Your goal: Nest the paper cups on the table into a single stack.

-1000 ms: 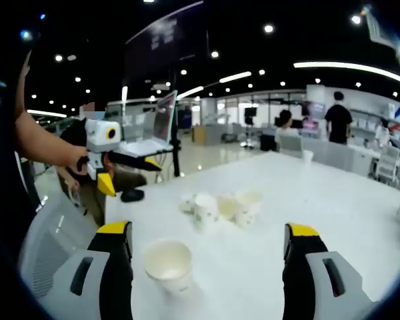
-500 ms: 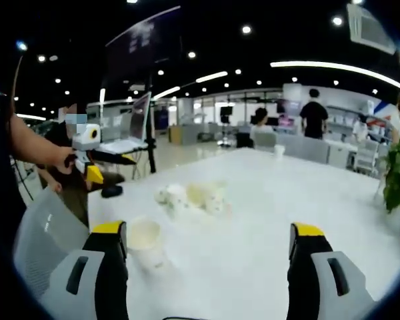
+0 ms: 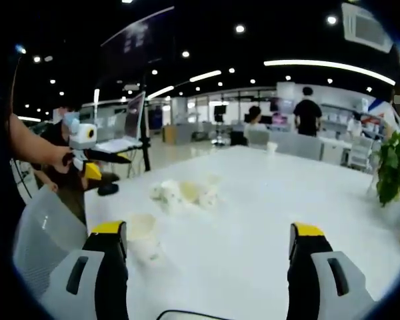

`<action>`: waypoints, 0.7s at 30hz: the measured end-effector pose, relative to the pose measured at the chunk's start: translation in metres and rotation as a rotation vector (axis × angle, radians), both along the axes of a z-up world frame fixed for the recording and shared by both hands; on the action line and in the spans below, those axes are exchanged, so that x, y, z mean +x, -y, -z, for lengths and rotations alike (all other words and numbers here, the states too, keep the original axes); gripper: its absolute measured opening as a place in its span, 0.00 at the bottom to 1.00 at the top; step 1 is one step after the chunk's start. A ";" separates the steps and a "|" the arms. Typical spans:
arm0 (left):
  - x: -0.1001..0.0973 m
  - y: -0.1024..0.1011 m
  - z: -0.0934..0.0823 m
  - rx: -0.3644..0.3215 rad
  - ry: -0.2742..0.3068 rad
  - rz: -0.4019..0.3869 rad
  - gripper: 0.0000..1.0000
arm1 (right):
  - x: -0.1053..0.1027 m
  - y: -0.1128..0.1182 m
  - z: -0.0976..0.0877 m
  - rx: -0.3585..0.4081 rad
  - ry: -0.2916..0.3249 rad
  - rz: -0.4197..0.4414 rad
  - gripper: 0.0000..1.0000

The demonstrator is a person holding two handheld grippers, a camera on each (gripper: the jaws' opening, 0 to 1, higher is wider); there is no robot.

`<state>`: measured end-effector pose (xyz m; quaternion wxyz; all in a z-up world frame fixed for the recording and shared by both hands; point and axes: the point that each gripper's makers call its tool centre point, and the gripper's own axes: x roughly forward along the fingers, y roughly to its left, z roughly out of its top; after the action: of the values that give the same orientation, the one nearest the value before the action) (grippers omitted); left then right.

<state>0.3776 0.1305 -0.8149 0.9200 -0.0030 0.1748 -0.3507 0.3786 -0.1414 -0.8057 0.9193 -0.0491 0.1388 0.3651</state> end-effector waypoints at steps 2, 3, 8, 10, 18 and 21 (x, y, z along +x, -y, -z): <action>0.001 0.000 0.001 0.007 -0.001 0.001 0.98 | 0.000 0.000 0.000 0.004 -0.001 0.004 1.00; 0.002 0.000 0.001 0.010 0.002 0.005 0.98 | 0.000 0.000 0.000 0.005 -0.002 0.006 1.00; 0.011 0.001 -0.002 0.014 0.018 0.011 0.98 | -0.002 0.000 0.002 0.002 -0.006 0.002 1.00; 0.016 0.000 -0.003 0.014 0.019 0.011 0.98 | -0.002 0.000 0.003 0.004 -0.007 0.004 1.00; 0.039 0.010 -0.007 -0.003 0.033 0.037 0.98 | -0.006 0.000 0.005 0.013 -0.016 0.011 1.00; 0.046 0.018 -0.008 0.014 0.040 0.065 0.98 | -0.007 0.001 0.007 0.013 -0.019 0.012 1.00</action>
<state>0.4234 0.1127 -0.8074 0.9115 0.0161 0.1587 -0.3790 0.3715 -0.1420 -0.8124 0.9204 -0.0389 0.1453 0.3609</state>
